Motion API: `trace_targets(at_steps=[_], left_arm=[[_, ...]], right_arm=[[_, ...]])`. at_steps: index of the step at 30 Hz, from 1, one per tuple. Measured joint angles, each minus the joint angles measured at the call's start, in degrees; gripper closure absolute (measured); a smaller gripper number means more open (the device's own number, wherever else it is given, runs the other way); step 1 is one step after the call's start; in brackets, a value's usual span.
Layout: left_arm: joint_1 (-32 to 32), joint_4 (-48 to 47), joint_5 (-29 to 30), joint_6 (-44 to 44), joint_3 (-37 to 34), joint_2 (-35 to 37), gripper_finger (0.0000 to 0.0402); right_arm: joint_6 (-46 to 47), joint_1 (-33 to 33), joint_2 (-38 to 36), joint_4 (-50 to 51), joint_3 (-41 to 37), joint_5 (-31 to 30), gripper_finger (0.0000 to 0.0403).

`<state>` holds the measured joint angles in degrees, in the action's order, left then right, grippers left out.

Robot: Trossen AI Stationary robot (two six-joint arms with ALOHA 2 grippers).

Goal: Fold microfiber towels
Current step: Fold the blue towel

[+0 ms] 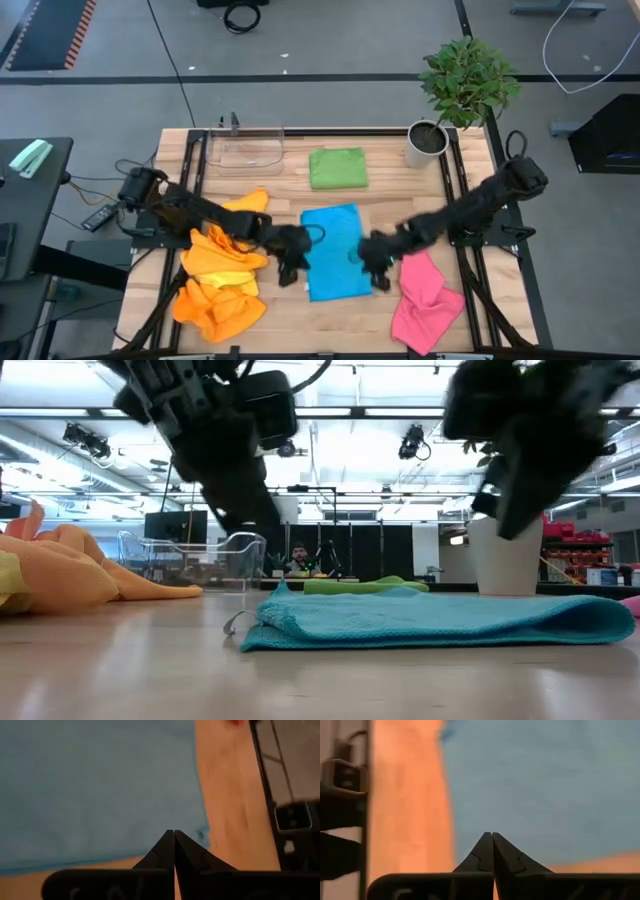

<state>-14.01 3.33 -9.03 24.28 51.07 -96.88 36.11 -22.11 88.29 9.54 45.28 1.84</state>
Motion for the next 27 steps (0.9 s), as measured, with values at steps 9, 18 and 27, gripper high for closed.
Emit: trace_targets(at_steps=[9, 18, 27], left_arm=[[-2.5, 14.7, 0.2, 5.4, 0.1, -8.4, 0.0394], [-5.9, 11.2, -0.7, 9.9, 0.1, -11.2, 0.0396], [-6.0, 11.6, 0.2, 12.2, 0.5, -8.4, 0.0393]], right_arm=[[6.0, -7.3, 3.7, -13.4, -7.7, -5.0, 0.0403], [5.6, -8.4, 4.6, -16.3, -10.3, -4.7, 0.0403], [-0.1, -9.7, 2.7, -17.2, -8.0, -0.4, 0.0391]])
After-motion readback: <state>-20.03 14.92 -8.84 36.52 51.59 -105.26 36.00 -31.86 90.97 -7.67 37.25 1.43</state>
